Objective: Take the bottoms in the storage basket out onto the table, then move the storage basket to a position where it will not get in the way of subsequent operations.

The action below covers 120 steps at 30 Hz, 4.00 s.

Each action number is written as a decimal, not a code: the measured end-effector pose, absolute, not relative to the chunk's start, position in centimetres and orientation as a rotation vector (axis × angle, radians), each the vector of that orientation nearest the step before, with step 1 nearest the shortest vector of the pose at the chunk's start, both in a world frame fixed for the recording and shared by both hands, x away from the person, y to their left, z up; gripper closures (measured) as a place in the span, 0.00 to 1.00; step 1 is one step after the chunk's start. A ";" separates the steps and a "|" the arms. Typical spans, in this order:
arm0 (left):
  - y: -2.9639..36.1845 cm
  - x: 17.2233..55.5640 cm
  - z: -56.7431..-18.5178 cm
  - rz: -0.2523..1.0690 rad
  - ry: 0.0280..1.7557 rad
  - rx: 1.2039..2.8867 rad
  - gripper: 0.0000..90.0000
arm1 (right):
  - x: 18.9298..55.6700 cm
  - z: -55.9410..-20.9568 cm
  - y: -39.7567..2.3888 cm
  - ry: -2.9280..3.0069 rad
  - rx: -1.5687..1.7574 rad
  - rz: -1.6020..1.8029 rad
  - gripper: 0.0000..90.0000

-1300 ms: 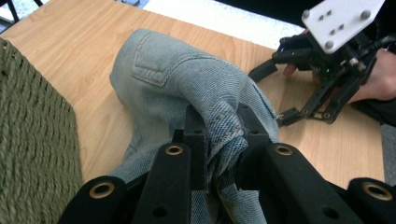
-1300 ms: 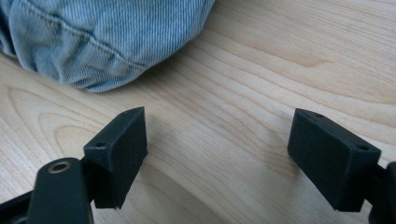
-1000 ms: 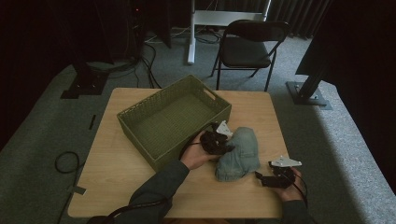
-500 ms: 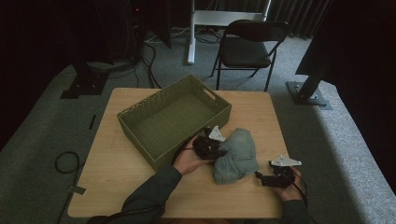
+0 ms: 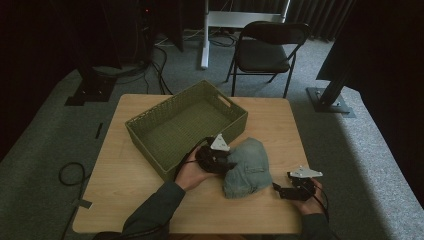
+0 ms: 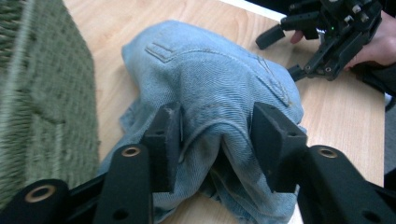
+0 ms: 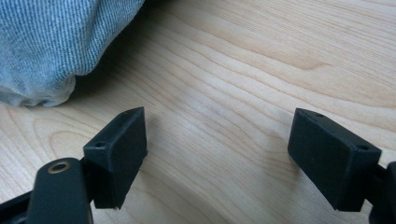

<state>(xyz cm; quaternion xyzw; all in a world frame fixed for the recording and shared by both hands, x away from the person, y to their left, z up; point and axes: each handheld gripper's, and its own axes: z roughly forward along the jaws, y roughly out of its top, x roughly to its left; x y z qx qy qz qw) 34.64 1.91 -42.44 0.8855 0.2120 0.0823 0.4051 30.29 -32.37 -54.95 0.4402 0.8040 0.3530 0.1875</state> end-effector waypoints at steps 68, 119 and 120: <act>19.3 29.7 -42.9 0.501 0.964 2.054 0.52 | 30.8 -54.6 -31.7 2.248 1.277 0.967 0.30; 19.7 27.4 -47.2 0.440 1.072 2.039 0.52 | 43.7 -43.3 -26.5 2.162 1.055 1.068 0.46; 19.7 27.4 -47.2 0.442 1.070 2.042 0.52 | 44.1 -43.2 -26.2 2.161 1.056 1.078 0.47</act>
